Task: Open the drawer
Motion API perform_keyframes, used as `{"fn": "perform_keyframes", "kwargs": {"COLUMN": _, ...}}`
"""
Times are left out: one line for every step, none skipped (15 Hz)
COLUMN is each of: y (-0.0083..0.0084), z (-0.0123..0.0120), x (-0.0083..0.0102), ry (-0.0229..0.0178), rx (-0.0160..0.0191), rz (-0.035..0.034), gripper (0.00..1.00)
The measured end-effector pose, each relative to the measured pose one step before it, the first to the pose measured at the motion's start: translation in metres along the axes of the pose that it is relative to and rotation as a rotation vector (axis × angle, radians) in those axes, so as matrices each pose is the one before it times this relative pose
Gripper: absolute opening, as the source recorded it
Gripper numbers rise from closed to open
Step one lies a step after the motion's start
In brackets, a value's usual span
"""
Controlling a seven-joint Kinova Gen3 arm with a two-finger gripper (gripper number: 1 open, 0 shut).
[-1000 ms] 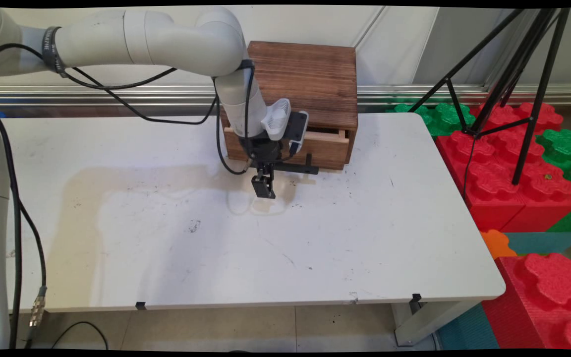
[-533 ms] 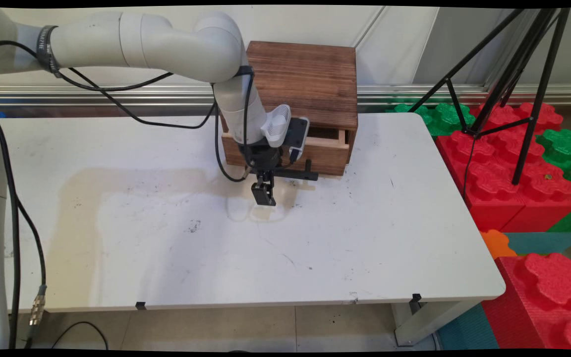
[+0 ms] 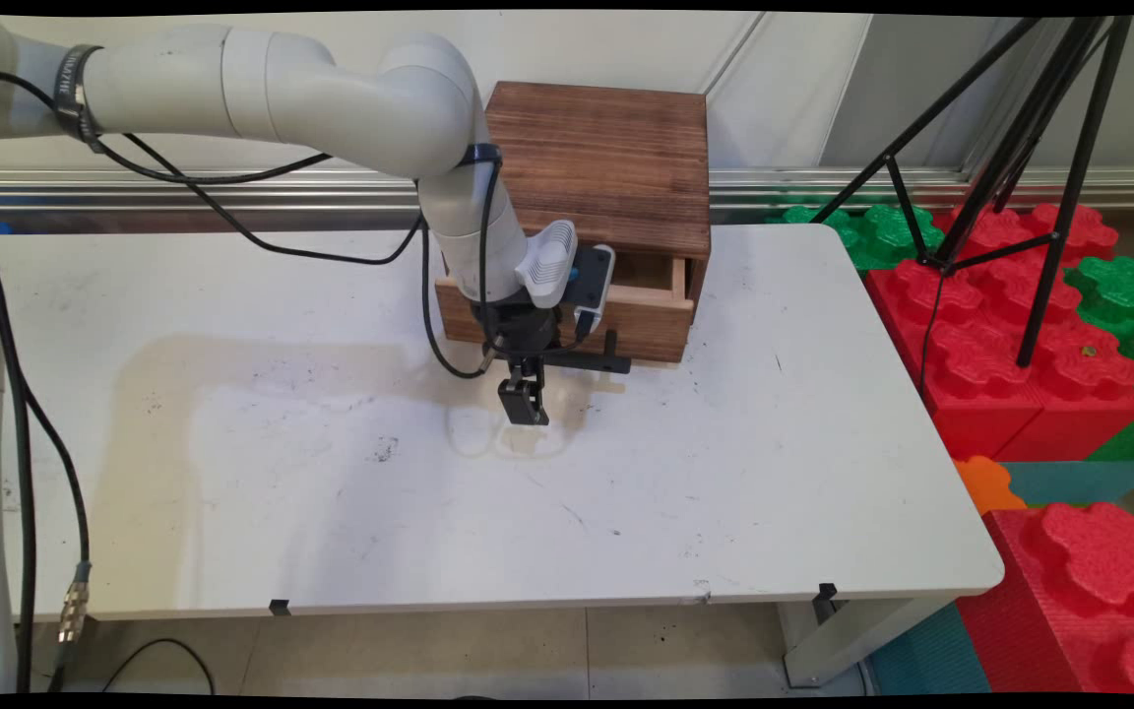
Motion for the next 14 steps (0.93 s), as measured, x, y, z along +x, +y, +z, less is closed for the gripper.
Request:
{"fn": "perform_keyframes", "kwargs": {"y": 0.00309, "z": -0.00067, "x": 0.00031, "ry": 0.00143, "rx": -0.00092, "rz": -0.00193, "gripper": 1.00}}
{"fn": "perform_keyframes", "kwargs": {"y": 0.00311, "z": -0.00050, "x": 0.00036, "ry": 0.00105, "rx": -0.00167, "rz": -0.00188, "gripper": 1.00}}
{"fn": "perform_keyframes", "kwargs": {"y": 0.00306, "z": -0.00061, "x": 0.00013, "ry": 0.00091, "rx": -0.00129, "rz": -0.00218, "gripper": 1.00}}
{"fn": "perform_keyframes", "kwargs": {"y": 0.00254, "z": -0.00051, "x": 0.00008, "ry": 0.00070, "rx": -0.00084, "rz": -0.00203, "gripper": 1.00}}
{"fn": "perform_keyframes", "kwargs": {"y": 0.00249, "z": -0.00049, "x": 0.00008, "ry": 0.00086, "rx": -0.00106, "rz": -0.00183, "gripper": 1.00}}
{"fn": "perform_keyframes", "kwargs": {"y": 0.00168, "z": -0.00032, "x": -0.00005, "ry": 0.00033, "rx": -0.00100, "rz": -0.00175, "gripper": 1.00}}
{"fn": "perform_keyframes", "kwargs": {"y": 0.00241, "z": -0.00047, "x": -0.00001, "ry": 0.00046, "rx": -0.00090, "rz": -0.00177, "gripper": 1.00}}
{"fn": "perform_keyframes", "kwargs": {"y": 0.00164, "z": -0.00031, "x": -0.00008, "ry": 0.00027, "rx": -0.00095, "rz": -0.00177, "gripper": 1.00}}
{"fn": "perform_keyframes", "kwargs": {"y": 0.00236, "z": -0.00037, "x": -0.00014, "ry": 0.00049, "rx": -0.00113, "rz": -0.00316, "gripper": 1.00}}
{"fn": "perform_keyframes", "kwargs": {"y": 0.00161, "z": -0.00035, "x": -0.00019, "ry": 0.00009, "rx": -0.00058, "rz": -0.00232, "gripper": 1.00}}
{"fn": "perform_keyframes", "kwargs": {"y": 0.00228, "z": -0.00045, "x": -0.00011, "ry": 0.00086, "rx": -0.00103, "rz": -0.00319, "gripper": 1.00}}
{"fn": "perform_keyframes", "kwargs": {"y": 0.00155, "z": -0.00027, "x": -0.00004, "ry": 0.00020, "rx": -0.00058, "rz": -0.00180, "gripper": 1.00}}
{"fn": "perform_keyframes", "kwargs": {"y": 0.00227, "z": -0.00039, "x": -0.00008, "ry": 0.00072, "rx": -0.00124, "rz": -0.00342, "gripper": 1.00}}
{"fn": "perform_keyframes", "kwargs": {"y": 0.00158, "z": -0.00027, "x": 0.00000, "ry": 0.00056, "rx": -0.00084, "rz": -0.00194, "gripper": 1.00}}
